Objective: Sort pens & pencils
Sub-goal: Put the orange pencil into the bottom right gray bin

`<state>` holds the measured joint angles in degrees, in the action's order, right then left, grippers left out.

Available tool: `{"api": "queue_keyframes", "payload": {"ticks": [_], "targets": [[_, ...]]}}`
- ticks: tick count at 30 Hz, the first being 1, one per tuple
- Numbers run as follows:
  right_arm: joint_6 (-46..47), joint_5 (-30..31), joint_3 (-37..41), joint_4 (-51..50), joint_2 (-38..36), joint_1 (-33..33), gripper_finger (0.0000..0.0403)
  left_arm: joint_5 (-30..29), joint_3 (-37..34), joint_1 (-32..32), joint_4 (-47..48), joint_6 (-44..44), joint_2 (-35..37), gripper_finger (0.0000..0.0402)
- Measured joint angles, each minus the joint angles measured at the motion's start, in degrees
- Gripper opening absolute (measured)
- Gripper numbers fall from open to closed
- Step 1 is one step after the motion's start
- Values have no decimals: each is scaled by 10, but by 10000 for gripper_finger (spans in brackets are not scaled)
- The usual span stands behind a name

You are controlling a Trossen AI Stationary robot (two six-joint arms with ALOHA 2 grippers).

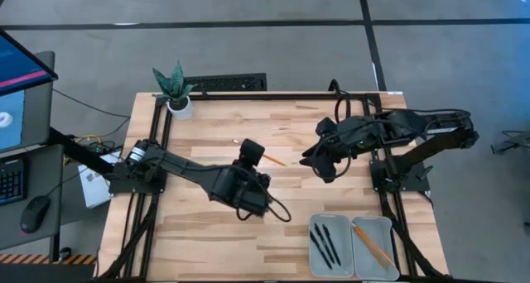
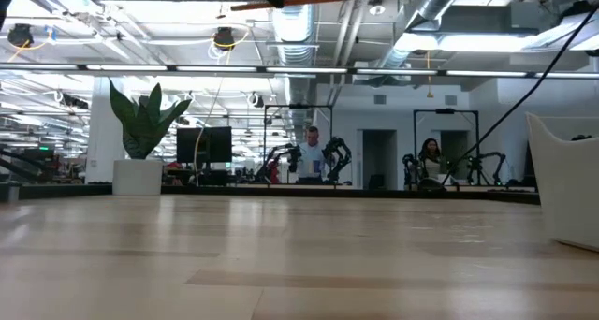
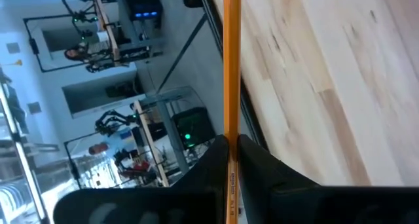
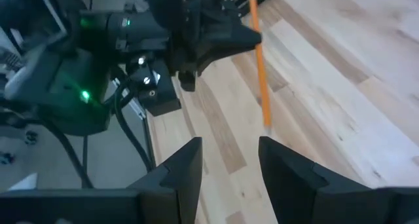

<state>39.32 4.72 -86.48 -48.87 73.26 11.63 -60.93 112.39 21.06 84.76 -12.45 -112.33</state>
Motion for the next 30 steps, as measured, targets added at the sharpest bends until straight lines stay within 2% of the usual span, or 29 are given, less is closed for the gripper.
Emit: {"api": "queue_keyframes", "payload": {"ticks": [5,9,21,30], "targets": [[60,-3,1,1,2,-2,173,-2,18,-5,-18,-48,0,6],[55,-2,1,1,2,-3,173,-13,32,-5,-31,-85,0,6],[51,-1,0,8,36,-9,173,-14,62,-10,-157,-235,0,6],[12,-2,0,14,67,-9,173,11,61,-16,-164,-242,0,6]]}}
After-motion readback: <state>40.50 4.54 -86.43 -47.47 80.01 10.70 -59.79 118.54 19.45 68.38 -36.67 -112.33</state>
